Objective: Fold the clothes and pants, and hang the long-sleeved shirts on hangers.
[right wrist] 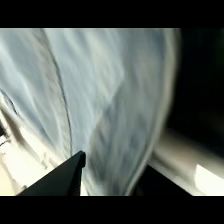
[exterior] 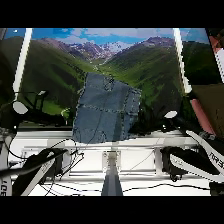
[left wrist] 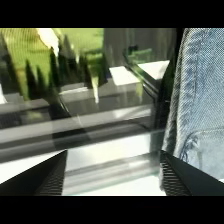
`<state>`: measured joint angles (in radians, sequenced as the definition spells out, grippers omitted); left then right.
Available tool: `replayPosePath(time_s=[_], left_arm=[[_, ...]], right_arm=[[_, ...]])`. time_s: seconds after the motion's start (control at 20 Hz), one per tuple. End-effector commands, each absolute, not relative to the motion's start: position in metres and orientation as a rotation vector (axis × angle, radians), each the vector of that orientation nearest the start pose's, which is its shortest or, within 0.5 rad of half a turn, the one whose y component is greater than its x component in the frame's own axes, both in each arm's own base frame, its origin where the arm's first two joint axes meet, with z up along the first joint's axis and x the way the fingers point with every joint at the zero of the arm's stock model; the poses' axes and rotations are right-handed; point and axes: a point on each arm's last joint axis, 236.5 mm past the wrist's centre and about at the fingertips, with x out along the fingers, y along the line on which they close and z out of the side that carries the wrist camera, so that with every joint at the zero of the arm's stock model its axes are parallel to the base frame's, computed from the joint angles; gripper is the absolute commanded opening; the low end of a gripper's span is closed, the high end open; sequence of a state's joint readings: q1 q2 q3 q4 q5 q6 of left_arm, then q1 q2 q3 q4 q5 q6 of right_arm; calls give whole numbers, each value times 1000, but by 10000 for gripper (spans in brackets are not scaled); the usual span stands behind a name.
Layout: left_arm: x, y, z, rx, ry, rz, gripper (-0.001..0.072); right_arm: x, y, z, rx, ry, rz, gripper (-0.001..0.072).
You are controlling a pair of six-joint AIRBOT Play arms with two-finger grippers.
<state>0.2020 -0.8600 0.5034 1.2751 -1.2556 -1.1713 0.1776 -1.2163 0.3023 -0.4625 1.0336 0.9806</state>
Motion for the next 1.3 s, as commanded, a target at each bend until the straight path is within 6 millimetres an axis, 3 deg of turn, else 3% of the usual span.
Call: replayPosePath(time_s=[0.0, 0.1, 0.25, 0.35, 0.55, 0.75, 1.0, 1.05, 1.1, 1.15, 1.25], left_arm=[[184, -32, -73, -159, 1530, -306, 588], [182, -35, -74, -173, 1542, -315, 588], [167, -59, -83, -289, 1616, -386, 587], [150, -73, -95, -352, 1674, -432, 588], [146, -91, -103, -368, 1685, -532, 580], [130, -106, -110, -314, 1771, -603, 581], [153, -109, -121, -253, 1694, -571, 577], [151, -109, -122, -257, 1706, -574, 513], [149, -111, -124, -261, 1718, -580, 403], [147, -115, -126, -256, 1723, -602, 369], [151, -124, -133, -261, 1715, -616, 369]], right_arm=[[188, 223, -87, 613, 1495, 798, 150], [210, 221, -77, 522, 1442, 822, 40], [232, 218, -67, 454, 1399, 816, 35], [235, 214, -70, 420, 1391, 803, 35], [235, 210, -74, 392, 1394, 796, 35], [240, 209, -75, 389, 1378, 780, 35], [240, 209, -75, 390, 1380, 781, 35], [240, 209, -75, 391, 1379, 780, 35], [240, 209, -75, 390, 1378, 779, 35], [241, 209, -75, 389, 1377, 778, 35], [240, 209, -75, 389, 1377, 778, 35]])
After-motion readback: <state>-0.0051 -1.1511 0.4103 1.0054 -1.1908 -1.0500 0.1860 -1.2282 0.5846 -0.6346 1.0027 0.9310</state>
